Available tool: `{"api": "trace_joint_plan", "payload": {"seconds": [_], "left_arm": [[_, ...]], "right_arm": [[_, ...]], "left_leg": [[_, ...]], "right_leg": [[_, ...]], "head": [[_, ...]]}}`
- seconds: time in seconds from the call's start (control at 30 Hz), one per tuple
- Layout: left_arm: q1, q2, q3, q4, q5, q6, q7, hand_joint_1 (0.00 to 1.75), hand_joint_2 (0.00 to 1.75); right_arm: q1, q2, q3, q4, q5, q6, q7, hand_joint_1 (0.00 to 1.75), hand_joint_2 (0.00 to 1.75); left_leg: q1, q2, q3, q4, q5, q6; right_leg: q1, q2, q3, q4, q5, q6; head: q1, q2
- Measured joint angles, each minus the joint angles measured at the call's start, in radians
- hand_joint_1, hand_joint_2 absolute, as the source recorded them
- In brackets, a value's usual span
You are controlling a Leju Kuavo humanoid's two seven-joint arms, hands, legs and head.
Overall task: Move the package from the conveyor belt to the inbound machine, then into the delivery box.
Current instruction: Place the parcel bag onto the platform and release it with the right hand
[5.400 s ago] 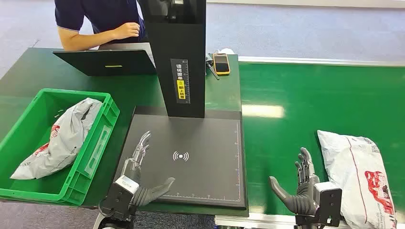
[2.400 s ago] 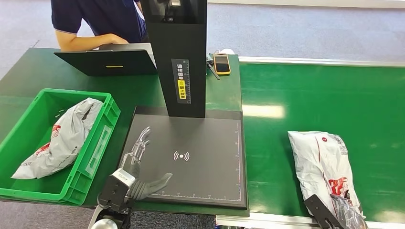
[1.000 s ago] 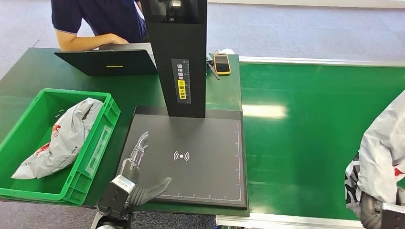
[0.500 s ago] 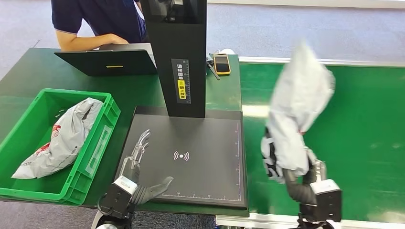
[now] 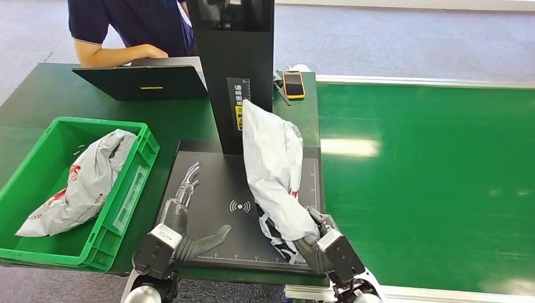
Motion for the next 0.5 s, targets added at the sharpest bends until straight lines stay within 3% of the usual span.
{"api": "trace_joint_plan", "payload": {"seconds": [0.13, 0.27, 0.5], "left_arm": [[-0.001, 0.004, -0.009, 0.002, 0.002, 0.01, 0.003, 0.0, 1.75], [0.002, 0.009, -0.019, 0.002, 0.003, 0.023, 0.007, 0.0, 1.75], [0.011, 0.016, -0.027, 0.002, 0.003, 0.043, 0.019, 0.0, 1.75]], "right_arm": [[-0.033, -0.017, 0.047, 0.088, 0.008, -0.023, 0.015, 1.7, 1.75], [-0.075, -0.025, 0.066, 0.183, 0.008, -0.067, 0.015, 0.02, 1.75], [-0.115, -0.029, 0.066, 0.265, -0.003, -0.095, -0.001, 0.0, 1.75]], "left_leg": [[0.0, 0.0, 0.0, 0.0, 0.0, 0.0], [0.0, 0.0, 0.0, 0.0, 0.0, 0.0], [0.0, 0.0, 0.001, 0.0, 0.0, 0.0]], "right_leg": [[0.0, 0.0, 0.0, 0.0, 0.0, 0.0], [0.0, 0.0, 0.0, 0.0, 0.0, 0.0], [0.0, 0.0, 0.0, 0.0, 0.0, 0.0]], "head": [[0.0, 0.0], [0.0, 0.0], [0.0, 0.0]]}}
